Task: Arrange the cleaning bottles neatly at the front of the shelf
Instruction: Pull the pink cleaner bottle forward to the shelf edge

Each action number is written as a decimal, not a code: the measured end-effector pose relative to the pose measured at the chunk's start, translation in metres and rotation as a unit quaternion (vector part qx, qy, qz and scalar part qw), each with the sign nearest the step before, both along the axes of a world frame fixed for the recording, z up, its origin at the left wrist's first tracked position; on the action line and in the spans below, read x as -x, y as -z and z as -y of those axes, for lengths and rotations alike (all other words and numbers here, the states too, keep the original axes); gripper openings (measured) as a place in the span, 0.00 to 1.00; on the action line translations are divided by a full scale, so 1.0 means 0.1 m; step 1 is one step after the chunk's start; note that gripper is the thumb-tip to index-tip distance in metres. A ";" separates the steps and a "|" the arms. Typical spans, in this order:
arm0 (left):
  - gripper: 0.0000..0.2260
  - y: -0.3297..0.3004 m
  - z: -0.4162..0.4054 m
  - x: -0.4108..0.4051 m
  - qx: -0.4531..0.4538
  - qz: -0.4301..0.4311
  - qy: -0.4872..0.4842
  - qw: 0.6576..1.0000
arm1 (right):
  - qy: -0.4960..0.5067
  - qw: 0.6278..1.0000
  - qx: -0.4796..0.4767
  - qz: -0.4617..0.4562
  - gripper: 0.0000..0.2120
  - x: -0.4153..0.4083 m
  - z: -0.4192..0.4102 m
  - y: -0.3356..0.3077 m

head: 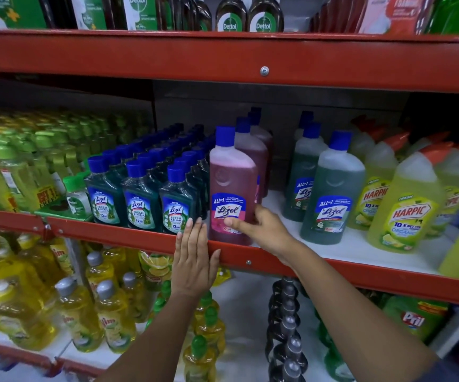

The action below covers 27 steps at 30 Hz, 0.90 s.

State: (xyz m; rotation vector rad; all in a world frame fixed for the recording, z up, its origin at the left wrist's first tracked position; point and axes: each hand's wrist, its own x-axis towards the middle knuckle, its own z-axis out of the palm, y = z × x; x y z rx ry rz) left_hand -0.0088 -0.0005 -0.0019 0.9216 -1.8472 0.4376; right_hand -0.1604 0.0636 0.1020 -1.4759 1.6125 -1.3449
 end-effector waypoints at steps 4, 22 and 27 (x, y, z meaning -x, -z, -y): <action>0.25 -0.02 -0.02 -0.02 -0.011 0.003 0.012 1.000 | -0.010 1.000 -0.011 -0.021 0.29 -0.02 -0.07 -0.03; 0.26 -0.05 -0.09 -0.04 -0.049 0.008 0.037 0.998 | 0.239 0.802 0.082 -0.541 0.27 0.60 -1.26 0.31; 0.27 -0.07 -0.12 -0.04 -0.064 0.006 0.036 0.997 | 0.281 0.863 0.090 -0.411 0.26 0.89 -1.40 0.11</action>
